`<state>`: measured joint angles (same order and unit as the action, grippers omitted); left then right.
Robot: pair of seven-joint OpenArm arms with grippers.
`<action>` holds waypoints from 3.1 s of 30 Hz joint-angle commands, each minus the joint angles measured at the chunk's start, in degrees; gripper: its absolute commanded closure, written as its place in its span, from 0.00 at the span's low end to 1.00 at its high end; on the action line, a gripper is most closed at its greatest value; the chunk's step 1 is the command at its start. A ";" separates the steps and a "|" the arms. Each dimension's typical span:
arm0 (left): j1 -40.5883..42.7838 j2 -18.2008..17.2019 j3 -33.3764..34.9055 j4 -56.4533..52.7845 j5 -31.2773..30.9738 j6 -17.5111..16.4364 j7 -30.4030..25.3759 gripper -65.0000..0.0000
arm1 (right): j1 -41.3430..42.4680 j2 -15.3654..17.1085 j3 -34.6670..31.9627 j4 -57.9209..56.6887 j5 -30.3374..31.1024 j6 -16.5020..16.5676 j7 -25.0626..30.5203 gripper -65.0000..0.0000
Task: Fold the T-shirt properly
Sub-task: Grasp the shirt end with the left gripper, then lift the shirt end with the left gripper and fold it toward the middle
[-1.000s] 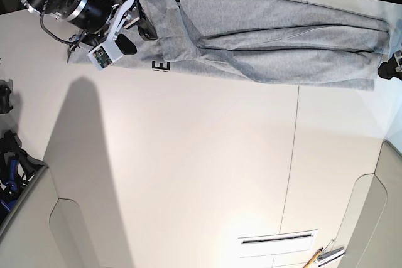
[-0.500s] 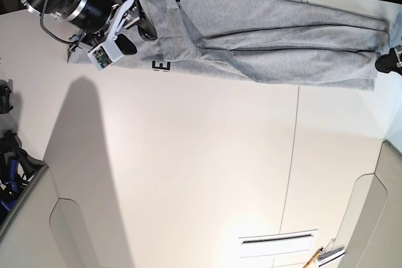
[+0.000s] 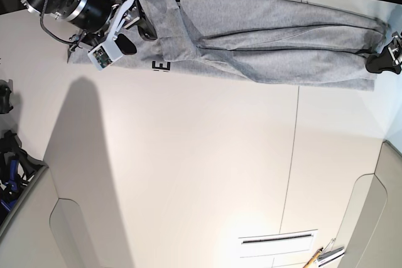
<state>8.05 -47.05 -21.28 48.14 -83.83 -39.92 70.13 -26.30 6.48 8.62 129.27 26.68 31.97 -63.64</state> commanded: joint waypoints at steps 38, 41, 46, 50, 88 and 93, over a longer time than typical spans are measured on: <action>-0.37 -0.37 -0.17 15.96 -1.17 -0.08 7.63 1.00 | 0.11 0.00 0.22 1.09 -2.45 -0.09 2.64 0.55; -0.17 -0.35 -0.17 20.17 -1.17 -0.08 8.72 1.00 | 0.13 0.00 0.22 1.09 -4.42 -0.70 3.26 0.55; 2.45 0.04 -0.17 27.54 -1.17 -0.08 9.44 1.00 | 0.15 0.00 1.29 1.09 -7.78 -2.32 3.91 0.55; 6.08 2.67 -0.17 36.11 -1.17 -0.08 9.44 1.00 | 0.76 0.00 4.59 1.09 -9.38 -3.80 4.11 0.55; 7.34 24.37 17.84 59.78 1.25 -0.08 5.95 1.00 | 1.22 0.15 31.87 -7.63 -0.07 -3.89 6.01 0.55; 7.34 24.50 17.86 59.80 2.84 -0.08 5.68 1.00 | 1.25 0.15 31.87 -7.78 0.83 -3.87 6.01 0.55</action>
<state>15.70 -22.20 -3.27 106.98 -79.53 -39.70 77.06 -25.06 6.15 40.14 120.68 26.61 28.08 -58.94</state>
